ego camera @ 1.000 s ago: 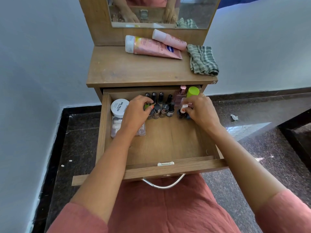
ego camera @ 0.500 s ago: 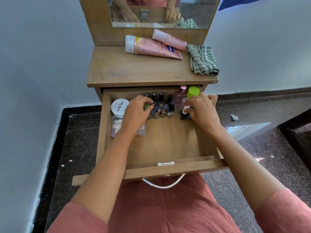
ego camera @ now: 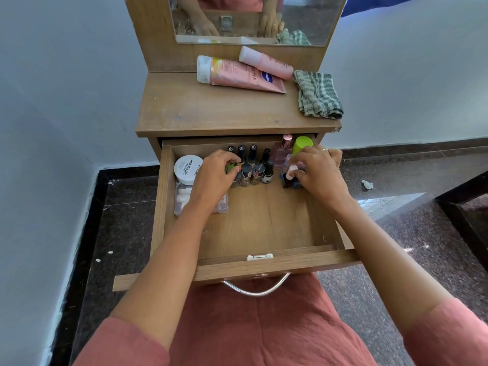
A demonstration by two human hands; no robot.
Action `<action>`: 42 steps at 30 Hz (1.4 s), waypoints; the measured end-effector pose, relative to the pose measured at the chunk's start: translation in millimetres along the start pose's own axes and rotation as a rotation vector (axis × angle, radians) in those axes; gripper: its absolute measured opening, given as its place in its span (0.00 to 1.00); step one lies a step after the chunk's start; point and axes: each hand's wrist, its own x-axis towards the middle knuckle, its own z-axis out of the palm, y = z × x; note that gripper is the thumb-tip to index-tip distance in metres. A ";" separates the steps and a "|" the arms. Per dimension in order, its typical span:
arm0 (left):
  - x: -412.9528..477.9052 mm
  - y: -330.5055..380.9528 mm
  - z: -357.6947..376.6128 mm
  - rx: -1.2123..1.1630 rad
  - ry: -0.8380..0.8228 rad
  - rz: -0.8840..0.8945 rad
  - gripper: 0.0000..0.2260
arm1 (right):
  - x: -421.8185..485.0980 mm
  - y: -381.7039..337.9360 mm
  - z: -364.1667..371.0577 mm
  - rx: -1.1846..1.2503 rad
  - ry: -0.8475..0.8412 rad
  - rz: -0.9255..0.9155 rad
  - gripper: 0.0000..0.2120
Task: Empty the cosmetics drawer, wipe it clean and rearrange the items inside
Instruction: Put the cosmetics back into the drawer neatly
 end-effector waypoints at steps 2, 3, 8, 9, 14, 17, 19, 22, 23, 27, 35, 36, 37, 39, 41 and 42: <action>0.5 -0.5 0.2 -0.003 0.002 0.002 0.09 | 0.7 0.0 0.4 0.016 0.011 0.011 0.10; 0.7 -0.8 0.3 -0.002 0.002 0.002 0.09 | 1.2 -0.5 1.0 0.024 0.012 0.019 0.09; 1.2 -1.4 1.1 0.002 0.002 0.006 0.09 | 2.8 -4.4 2.9 0.098 -0.002 -0.008 0.07; 1.3 -1.6 1.4 0.000 0.000 0.004 0.09 | 2.5 -5.0 3.3 0.108 -0.006 -0.010 0.07; 1.6 -2.4 1.3 -0.012 0.003 0.009 0.09 | 0.6 -6.5 7.4 0.145 0.000 0.007 0.07; 1.4 -1.2 2.2 -0.036 0.011 0.013 0.09 | 1.3 -8.6 7.2 0.192 0.010 -0.013 0.07; 1.6 0.4 2.5 -0.075 0.024 0.018 0.08 | 2.2 -10.8 5.9 0.226 0.022 -0.017 0.07; 2.0 4.3 1.9 -0.147 0.063 0.023 0.08 | 7.8 -14.1 2.1 0.291 0.062 -0.011 0.08; 3.4 5.5 1.6 -0.170 0.085 0.027 0.07 | 12.0 -15.7 -0.2 0.309 0.076 -0.005 0.08; 11.8 15.6 -5.2 -0.243 0.149 0.059 0.07 | 32.9 -26.2 -12.9 0.409 0.124 0.001 0.07; 77.7 36.3 -55.6 -0.284 0.267 0.082 0.08 | 115.5 -33.1 -36.9 0.445 0.219 -0.014 0.10; 89.6 34.3 -61.7 -0.279 0.284 0.066 0.09 | 128.1 -31.7 -38.6 0.435 0.238 -0.008 0.11; 100.4 30.9 -66.3 -0.256 0.304 0.045 0.10 | 138.9 -30.1 -39.7 0.427 0.254 -0.002 0.12; 119.9 22.1 -72.9 -0.194 0.336 -0.012 0.13 | 157.5 -26.3 -41.1 0.407 0.267 0.019 0.14; 133.9 15.9 -76.5 -0.179 0.340 -0.092 0.17 | 171.3 -21.8 -41.2 0.380 0.244 0.046 0.16; 138.1 14.4 -77.3 -0.177 0.327 -0.139 0.20 | 176.1 -19.0 -40.5 0.369 0.223 0.057 0.16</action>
